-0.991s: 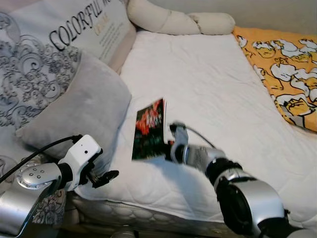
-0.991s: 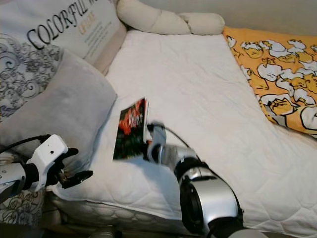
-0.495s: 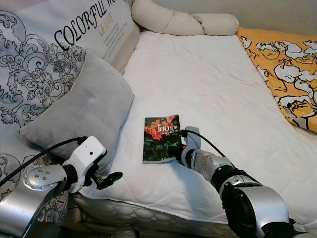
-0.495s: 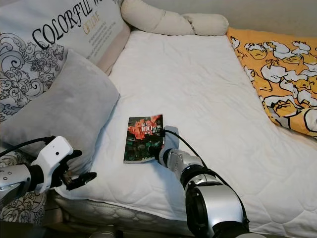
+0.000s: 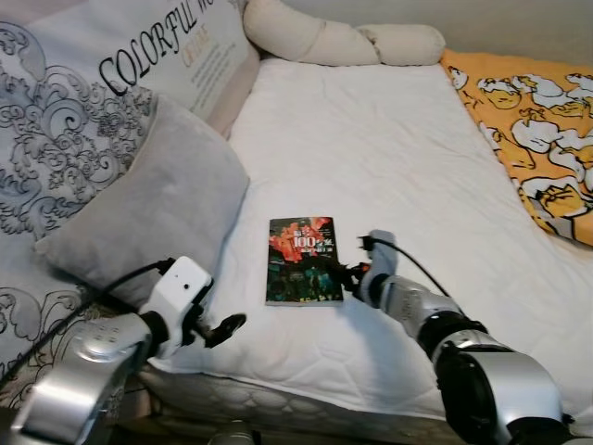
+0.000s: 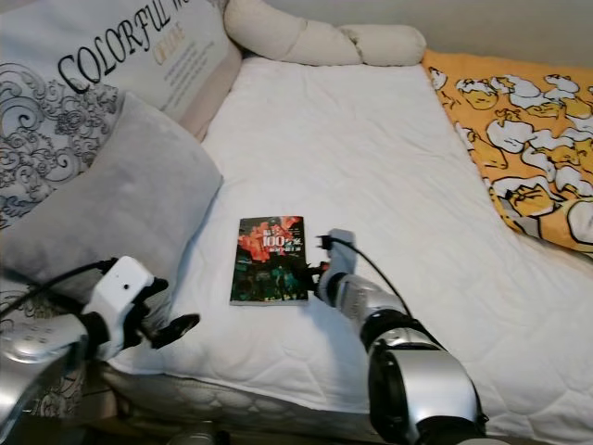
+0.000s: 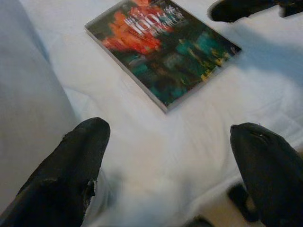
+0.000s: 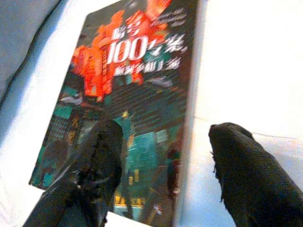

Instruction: Clean up the room

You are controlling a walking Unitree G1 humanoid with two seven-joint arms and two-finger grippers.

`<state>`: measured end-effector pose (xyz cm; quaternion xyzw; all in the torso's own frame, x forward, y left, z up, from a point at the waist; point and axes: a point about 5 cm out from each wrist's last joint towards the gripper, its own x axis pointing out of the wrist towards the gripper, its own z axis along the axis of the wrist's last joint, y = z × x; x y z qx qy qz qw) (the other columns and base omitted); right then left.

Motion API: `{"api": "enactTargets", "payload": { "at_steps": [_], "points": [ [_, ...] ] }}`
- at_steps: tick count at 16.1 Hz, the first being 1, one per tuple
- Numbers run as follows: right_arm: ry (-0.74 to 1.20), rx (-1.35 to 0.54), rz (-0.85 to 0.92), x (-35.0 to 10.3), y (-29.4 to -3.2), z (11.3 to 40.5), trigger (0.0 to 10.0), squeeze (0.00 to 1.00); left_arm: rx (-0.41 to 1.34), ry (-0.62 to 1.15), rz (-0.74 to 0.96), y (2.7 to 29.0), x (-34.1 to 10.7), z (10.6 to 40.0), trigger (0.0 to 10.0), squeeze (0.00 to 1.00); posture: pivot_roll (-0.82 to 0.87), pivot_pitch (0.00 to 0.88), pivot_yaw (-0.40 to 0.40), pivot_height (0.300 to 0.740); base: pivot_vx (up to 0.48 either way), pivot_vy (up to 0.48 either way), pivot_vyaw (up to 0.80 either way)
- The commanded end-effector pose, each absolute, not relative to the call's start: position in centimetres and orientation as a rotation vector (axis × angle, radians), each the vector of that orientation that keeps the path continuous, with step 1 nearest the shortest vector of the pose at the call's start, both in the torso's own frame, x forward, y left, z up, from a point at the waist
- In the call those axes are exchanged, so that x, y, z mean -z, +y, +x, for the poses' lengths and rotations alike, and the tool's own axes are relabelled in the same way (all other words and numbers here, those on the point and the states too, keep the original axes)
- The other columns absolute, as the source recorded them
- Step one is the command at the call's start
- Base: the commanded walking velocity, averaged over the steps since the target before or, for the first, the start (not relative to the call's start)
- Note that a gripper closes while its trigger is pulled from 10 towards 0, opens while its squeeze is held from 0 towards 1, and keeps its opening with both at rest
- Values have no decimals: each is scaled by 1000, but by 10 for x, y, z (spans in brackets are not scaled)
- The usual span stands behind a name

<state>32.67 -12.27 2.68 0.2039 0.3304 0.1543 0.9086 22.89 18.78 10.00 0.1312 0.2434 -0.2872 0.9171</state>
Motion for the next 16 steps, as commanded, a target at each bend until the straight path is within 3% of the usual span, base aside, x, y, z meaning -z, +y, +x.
{"api": "enactTargets", "payload": {
  "at_steps": [1,3,5,11,16],
  "points": [
    [633,-313,491,-30,-132,328,10000,1000,509,446,278,191,-101,235,10000,0,70,0,-4,740,0,0,0],
    [575,-279,495,-30,-147,324,10000,1000,429,397,226,187,-101,238,10000,0,45,0,-5,740,0,0,0],
    [438,-209,351,-37,-162,314,10000,1000,313,326,174,185,-107,244,10000,0,21,0,-13,740,0,0,0],
    [153,-36,138,-66,-173,286,10000,1000,152,234,158,195,-115,245,10000,0,5,0,-33,740,0,-303,0],
    [141,0,89,-79,-175,273,10000,1000,131,246,152,194,-110,247,10000,0,-23,0,13,740,0,-313,0]
  ]
}}
